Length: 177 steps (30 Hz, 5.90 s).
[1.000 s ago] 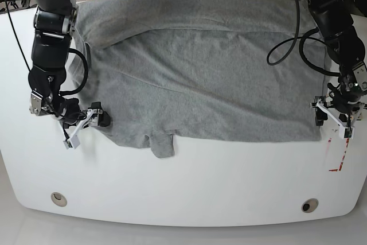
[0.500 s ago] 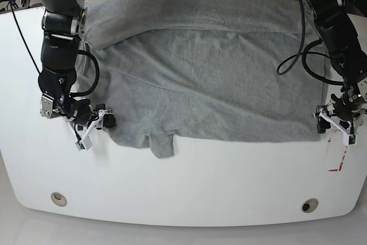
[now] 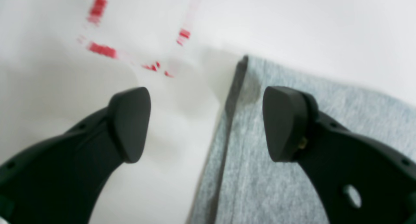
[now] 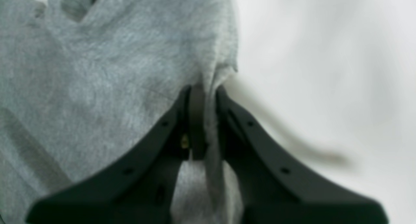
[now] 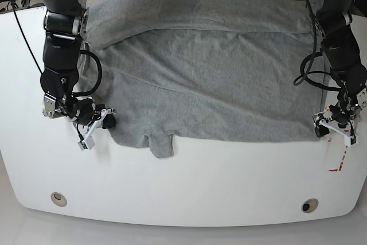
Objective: Fold the T-shirt properly
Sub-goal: 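Grasp the hem corners with both grippers, then lift the hem and fold it over toward the collar with both grippers, then lay the folded hem down and open both grippers, then move the right gripper to the hanging sleeve and grasp it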
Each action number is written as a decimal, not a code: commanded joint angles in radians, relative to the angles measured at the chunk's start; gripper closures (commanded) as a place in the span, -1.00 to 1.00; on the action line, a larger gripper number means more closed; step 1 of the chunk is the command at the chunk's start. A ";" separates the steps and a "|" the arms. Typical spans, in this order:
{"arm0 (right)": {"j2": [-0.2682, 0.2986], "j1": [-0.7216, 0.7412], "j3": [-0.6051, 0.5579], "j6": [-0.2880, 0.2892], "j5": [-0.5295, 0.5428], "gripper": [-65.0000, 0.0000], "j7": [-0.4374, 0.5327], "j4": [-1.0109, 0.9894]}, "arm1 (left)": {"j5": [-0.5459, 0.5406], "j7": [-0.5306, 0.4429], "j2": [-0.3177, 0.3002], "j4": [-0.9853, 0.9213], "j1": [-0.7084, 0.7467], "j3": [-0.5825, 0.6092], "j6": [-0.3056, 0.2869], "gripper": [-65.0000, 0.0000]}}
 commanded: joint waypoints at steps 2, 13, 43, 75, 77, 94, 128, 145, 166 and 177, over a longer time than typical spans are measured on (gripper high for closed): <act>0.015 0.029 0.005 0.009 0.014 0.87 0.013 0.017 | -0.017 -0.024 -0.014 0.002 -0.029 0.047 -0.004 -0.56; 0.013 0.029 0.006 0.009 0.021 0.88 0.013 0.017 | -0.017 -0.063 0.022 -0.021 -0.023 0.125 -0.004 -0.55; 0.021 -0.025 0.109 0.009 0.022 1.00 -0.154 0.322 | -0.019 0.092 0.023 0.298 0.044 0.118 -0.210 1.00; -0.005 -0.569 0.459 0.009 0.340 1.00 -0.559 1.019 | -0.019 0.255 0.100 1.029 0.633 -0.131 -0.332 1.00; -0.010 -0.614 0.480 0.009 0.361 1.00 -0.559 1.042 | -0.019 0.255 0.100 1.044 0.667 -0.149 -0.332 1.00; -0.033 -0.813 0.489 0.009 0.461 1.00 -0.559 1.105 | -0.017 0.255 0.101 1.132 0.864 -0.165 -0.332 1.00; -0.127 -0.746 0.721 0.009 0.318 -0.57 -0.556 1.114 | -0.016 0.363 0.154 1.221 0.920 -0.160 -0.332 0.14; -0.128 -0.579 0.617 0.009 0.120 -0.30 -0.528 0.901 | -0.010 0.353 0.193 1.087 0.873 -0.146 -0.332 0.10; -0.119 -0.631 0.807 0.009 0.123 0.54 -0.519 0.904 | -0.010 0.353 0.187 1.013 0.859 -0.154 -0.332 0.10; -0.159 -0.669 0.805 0.009 0.157 -0.52 -0.579 1.082 | -0.010 0.353 0.187 1.013 0.859 -0.152 -0.332 0.10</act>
